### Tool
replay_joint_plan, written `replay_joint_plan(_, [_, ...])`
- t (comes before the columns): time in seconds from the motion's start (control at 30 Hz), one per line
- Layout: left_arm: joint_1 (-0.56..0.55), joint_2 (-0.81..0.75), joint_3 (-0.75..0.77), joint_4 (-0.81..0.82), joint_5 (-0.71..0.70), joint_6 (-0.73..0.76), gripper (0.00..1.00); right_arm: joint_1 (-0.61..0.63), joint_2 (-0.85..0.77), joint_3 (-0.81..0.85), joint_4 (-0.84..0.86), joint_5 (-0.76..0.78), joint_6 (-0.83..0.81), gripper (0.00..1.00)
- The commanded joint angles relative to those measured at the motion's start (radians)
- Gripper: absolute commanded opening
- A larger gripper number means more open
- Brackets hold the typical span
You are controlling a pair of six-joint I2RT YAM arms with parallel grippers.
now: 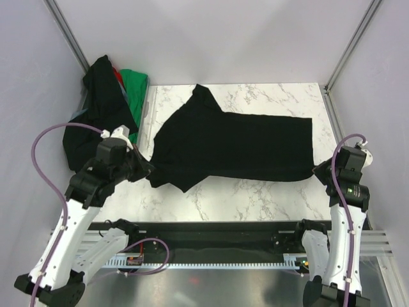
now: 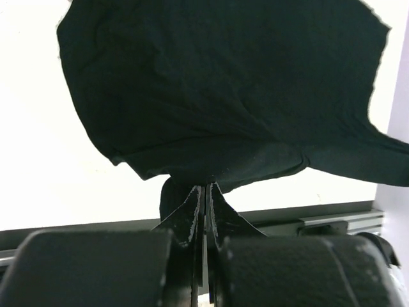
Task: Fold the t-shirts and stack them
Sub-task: Fold the tshirt
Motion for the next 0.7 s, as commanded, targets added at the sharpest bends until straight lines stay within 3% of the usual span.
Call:
replay_joint_plan(0.0, [0.005, 0.089, 0.021, 0.048, -0.032, 0.079, 0.02, -0.004, 0.032, 0.006, 0.029, 0.000, -0.014, 0.00])
replay_joint_plan(0.37, [0.014, 0.554, 0.204, 0.186, -0.047, 0.250, 0.03, -0.004, 0.273, -0.003, 0.208, -0.049, -0.026, 0.00])
replay_joint_plan(0.63, [0.095, 1.049, 0.575, 0.209, -0.010, 0.353, 0.03, -0.001, 0.671, 0.084, 0.426, -0.077, 0.000, 0.00])
replay_joint_plan(0.67, [0.103, 1.103, 0.627, 0.188, 0.003, 0.357, 0.03, -0.001, 0.723, 0.117, 0.435, -0.095, -0.002, 0.06])
